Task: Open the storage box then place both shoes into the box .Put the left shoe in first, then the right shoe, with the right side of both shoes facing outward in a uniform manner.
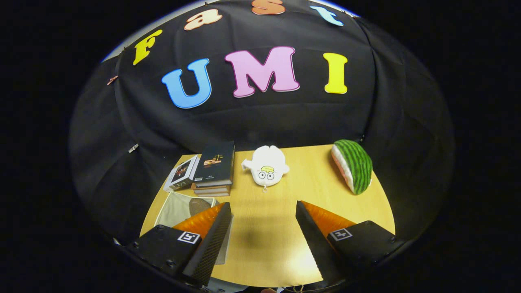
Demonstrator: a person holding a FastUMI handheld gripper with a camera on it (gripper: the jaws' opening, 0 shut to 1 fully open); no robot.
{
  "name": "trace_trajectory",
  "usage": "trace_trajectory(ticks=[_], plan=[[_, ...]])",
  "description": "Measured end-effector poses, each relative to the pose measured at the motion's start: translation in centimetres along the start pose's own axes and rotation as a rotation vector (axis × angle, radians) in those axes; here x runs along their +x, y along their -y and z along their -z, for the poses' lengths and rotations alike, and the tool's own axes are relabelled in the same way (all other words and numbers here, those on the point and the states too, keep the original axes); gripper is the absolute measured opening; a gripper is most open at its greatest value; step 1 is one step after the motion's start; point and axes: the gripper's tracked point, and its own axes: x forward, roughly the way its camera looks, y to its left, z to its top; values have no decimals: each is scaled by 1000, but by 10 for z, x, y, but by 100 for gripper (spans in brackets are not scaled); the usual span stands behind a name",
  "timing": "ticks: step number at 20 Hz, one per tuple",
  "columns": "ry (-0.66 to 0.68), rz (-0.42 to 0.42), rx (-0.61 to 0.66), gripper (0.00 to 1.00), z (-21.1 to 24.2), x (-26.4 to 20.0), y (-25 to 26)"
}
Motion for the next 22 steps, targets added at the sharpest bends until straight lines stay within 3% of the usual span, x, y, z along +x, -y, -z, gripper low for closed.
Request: trace_trajectory(ticks=[8,13,22], plan=[[271,24,-100,98,-64,-57,59],[458,95,-210,98,-101,-100,80],[588,133,-227,98,-110,-142,95]])
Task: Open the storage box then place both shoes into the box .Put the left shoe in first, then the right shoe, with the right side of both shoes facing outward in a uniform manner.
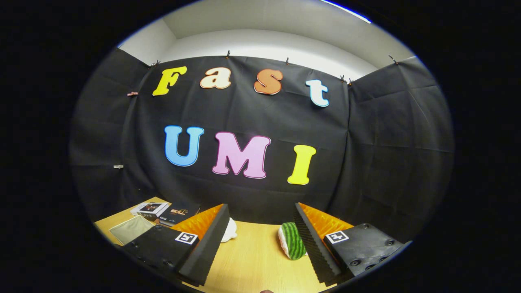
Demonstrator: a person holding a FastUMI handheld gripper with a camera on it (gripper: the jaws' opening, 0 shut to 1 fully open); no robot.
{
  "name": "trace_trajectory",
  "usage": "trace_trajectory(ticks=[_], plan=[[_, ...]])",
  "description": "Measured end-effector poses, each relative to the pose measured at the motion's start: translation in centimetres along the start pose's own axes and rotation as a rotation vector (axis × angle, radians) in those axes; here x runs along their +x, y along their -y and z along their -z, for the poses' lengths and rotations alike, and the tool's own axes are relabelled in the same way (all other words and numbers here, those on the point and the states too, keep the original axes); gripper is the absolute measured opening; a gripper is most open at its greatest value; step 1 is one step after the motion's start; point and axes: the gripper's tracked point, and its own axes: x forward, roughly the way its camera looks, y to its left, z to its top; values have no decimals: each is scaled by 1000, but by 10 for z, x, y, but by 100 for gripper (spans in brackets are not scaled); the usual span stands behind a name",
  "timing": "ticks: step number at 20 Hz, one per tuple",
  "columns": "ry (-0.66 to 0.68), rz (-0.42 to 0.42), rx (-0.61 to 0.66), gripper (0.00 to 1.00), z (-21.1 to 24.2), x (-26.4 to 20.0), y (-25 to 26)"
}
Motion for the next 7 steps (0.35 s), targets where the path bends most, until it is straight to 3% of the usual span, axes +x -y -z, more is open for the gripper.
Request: trace_trajectory(ticks=[7], plan=[[9,7,-5,98,1,-1,5]])
